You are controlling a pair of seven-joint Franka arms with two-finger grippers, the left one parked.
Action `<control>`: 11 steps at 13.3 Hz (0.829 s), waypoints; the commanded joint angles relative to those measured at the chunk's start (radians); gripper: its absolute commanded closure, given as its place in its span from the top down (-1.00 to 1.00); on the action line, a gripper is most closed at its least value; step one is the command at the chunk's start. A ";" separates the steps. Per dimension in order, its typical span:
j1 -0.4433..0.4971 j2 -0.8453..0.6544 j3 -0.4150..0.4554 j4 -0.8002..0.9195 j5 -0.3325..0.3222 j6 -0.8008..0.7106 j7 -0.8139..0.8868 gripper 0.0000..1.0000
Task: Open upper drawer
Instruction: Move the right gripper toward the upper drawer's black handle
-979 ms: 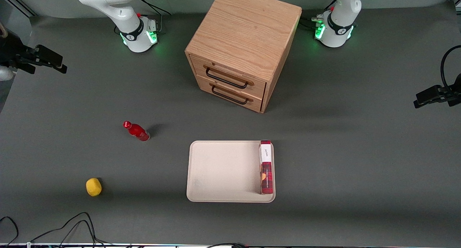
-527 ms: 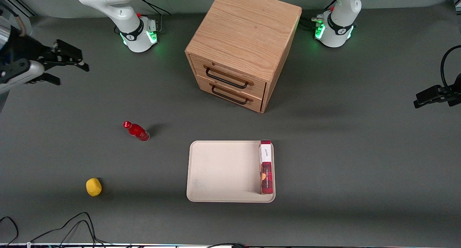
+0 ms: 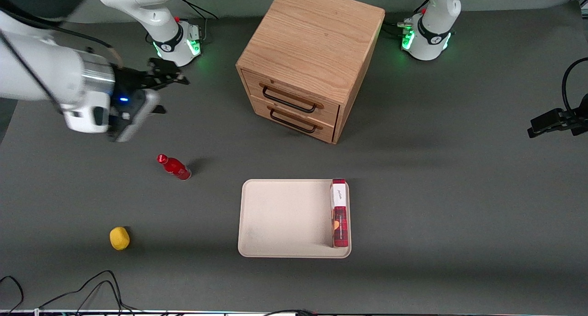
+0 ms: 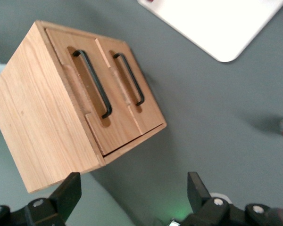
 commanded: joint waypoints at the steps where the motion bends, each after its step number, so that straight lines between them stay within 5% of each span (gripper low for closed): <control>1: 0.017 0.085 0.101 0.043 -0.062 0.013 -0.013 1.00; 11: 0.067 0.274 0.300 -0.006 -0.198 0.329 0.052 1.00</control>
